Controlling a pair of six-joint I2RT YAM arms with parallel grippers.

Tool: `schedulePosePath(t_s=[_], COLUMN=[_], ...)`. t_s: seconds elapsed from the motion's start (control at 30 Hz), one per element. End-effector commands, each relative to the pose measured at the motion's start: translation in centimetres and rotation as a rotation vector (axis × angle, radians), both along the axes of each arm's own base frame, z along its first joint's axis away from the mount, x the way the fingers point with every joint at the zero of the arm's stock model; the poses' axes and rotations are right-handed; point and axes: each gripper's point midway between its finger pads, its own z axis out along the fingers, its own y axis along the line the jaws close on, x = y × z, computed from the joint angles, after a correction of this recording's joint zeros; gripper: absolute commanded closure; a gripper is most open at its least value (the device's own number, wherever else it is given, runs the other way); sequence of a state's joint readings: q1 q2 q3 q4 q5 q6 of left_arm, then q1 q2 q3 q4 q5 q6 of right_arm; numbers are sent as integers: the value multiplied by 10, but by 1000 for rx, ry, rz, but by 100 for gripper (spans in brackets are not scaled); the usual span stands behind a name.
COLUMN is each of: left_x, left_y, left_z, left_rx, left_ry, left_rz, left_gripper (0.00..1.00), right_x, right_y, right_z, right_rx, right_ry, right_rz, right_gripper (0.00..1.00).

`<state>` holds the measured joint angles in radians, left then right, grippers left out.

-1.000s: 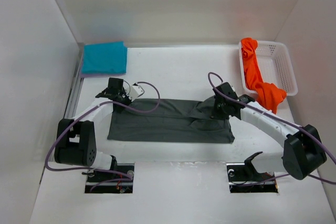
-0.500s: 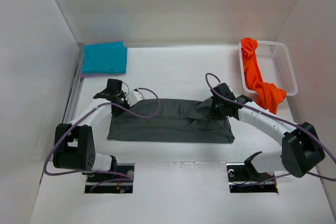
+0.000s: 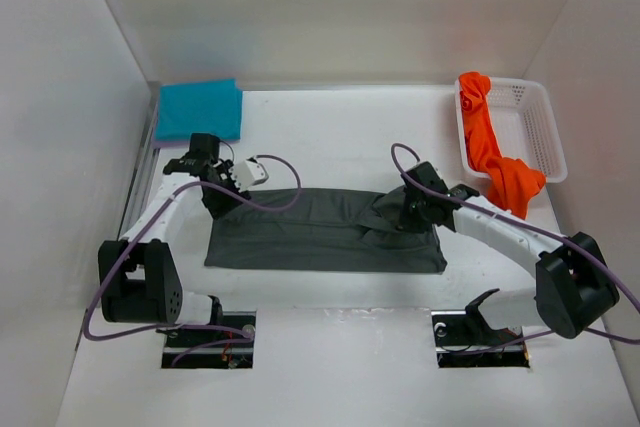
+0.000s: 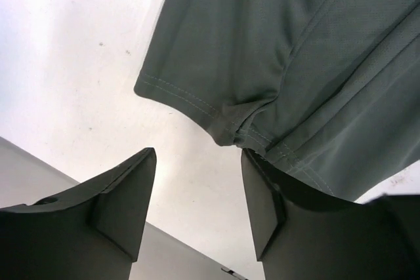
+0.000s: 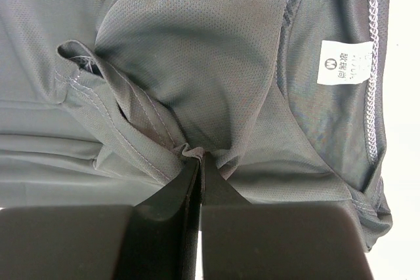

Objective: Fold and stack the t-shirts
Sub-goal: Fold the other side of the tshirt into a rectangle

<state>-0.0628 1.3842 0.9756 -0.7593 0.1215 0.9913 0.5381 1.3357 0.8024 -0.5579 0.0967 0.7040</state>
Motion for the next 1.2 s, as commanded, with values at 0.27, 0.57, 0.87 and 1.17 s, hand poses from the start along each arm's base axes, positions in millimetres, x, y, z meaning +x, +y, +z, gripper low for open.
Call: schedulePosePath(t_s=[0.27, 0.57, 0.87, 1.17], left_x=[-11, 20, 100, 125], left_y=[-3, -1, -10, -11], left_z=[-35, -37, 3, 26], left_rx=[60, 82, 74, 133], left_ry=[88, 55, -265, -494], left_rz=[-122, -62, -1, -1], left_gripper=[40, 79, 90, 87], right_x=[0, 7, 53, 60], right_y=[4, 8, 6, -11], right_z=[2, 9, 42, 59], right_rx=[22, 33, 27, 8], right_ry=[-26, -43, -135, -162], right_rz=[3, 0, 2, -15], right_gripper=[97, 97, 100, 100])
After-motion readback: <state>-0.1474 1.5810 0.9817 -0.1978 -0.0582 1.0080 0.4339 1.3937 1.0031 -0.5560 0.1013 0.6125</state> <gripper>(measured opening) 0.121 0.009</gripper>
